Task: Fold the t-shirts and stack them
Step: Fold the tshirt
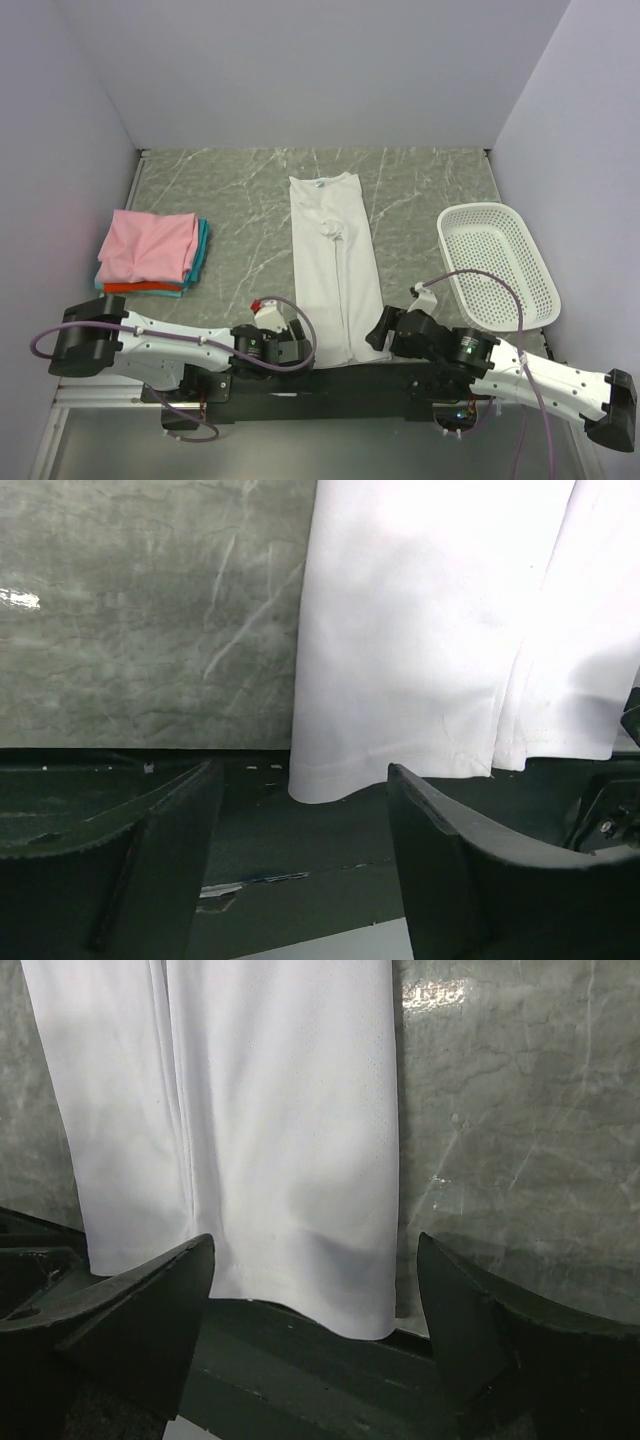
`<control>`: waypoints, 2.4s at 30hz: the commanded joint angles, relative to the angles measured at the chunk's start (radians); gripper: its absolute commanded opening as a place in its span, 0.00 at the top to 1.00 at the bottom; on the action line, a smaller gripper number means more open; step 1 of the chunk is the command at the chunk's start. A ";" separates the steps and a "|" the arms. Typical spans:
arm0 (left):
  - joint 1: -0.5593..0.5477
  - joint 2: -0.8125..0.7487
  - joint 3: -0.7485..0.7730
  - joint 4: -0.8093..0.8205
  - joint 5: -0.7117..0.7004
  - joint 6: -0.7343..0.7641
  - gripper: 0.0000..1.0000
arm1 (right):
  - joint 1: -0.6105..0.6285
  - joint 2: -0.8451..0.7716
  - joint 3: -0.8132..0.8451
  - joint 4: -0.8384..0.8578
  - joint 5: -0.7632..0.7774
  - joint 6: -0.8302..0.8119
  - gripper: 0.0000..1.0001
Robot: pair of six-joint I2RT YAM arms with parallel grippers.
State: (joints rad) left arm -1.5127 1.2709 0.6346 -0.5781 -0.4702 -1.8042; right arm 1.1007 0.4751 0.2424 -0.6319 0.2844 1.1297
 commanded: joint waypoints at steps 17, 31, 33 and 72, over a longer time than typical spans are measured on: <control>-0.006 0.048 -0.029 0.098 0.053 -0.023 0.80 | -0.004 -0.039 -0.037 -0.029 -0.008 0.090 0.27; -0.006 0.062 -0.042 0.167 0.067 -0.004 0.99 | 0.001 0.115 -0.012 -0.017 -0.117 0.044 0.47; -0.006 0.053 -0.052 0.159 0.065 -0.010 0.99 | 0.002 0.129 0.003 -0.040 -0.110 0.044 0.45; 0.167 -0.222 -0.096 0.256 0.008 0.285 0.99 | -0.010 0.252 0.359 -0.045 0.094 -0.171 1.00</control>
State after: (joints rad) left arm -1.3945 1.0878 0.5434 -0.3729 -0.4461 -1.6501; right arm 1.1004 0.6838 0.5209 -0.7059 0.2680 1.0168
